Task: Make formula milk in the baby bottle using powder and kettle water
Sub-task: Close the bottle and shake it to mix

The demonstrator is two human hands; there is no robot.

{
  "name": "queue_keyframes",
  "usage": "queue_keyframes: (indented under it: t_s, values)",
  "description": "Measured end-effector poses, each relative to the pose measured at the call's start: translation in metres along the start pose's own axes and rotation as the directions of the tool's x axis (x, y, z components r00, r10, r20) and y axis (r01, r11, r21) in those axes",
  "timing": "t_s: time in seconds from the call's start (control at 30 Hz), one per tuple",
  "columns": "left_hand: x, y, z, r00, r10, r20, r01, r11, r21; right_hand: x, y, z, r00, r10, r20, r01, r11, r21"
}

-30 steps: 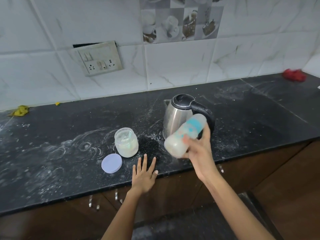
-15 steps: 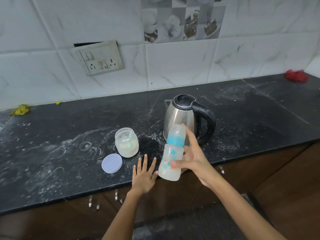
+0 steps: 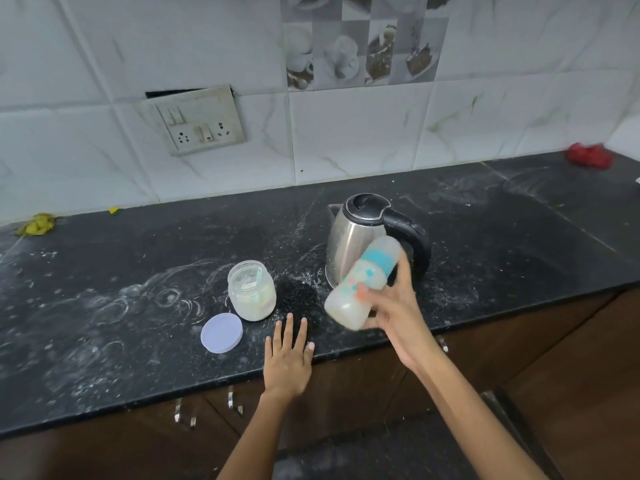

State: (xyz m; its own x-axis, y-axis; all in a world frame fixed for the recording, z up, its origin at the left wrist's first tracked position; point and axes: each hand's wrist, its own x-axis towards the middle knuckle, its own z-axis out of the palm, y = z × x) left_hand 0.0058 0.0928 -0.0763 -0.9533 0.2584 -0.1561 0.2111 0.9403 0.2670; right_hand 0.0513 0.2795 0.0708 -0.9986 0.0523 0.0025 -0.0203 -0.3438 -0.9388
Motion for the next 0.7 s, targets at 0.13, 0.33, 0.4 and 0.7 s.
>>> queue_keyframes:
  t_s: [0.13,0.33,0.4,0.7]
  values:
    - [0.000,-0.001,0.001,1.000,-0.003,-0.018,0.004,0.999,0.044,-0.008,0.000,-0.004,0.984,0.060,0.165,-0.034,0.987,-0.157]
    - [0.001,-0.001,0.001,1.000,0.002,0.001,-0.002,0.999,0.038,-0.005,0.005,0.001,0.995,0.082,0.053,-0.074,0.987,-0.142]
    - [0.001,-0.003,0.001,1.000,0.009,0.013,-0.009,0.998,0.056,-0.012,0.006,0.001,0.972,0.150,0.179,-0.103,0.964,-0.246]
    - [0.006,-0.004,-0.001,0.999,0.006,0.045,-0.007,1.000,0.020,-0.011,-0.004,-0.001,0.996,0.040,0.077,-0.031,0.994,-0.105]
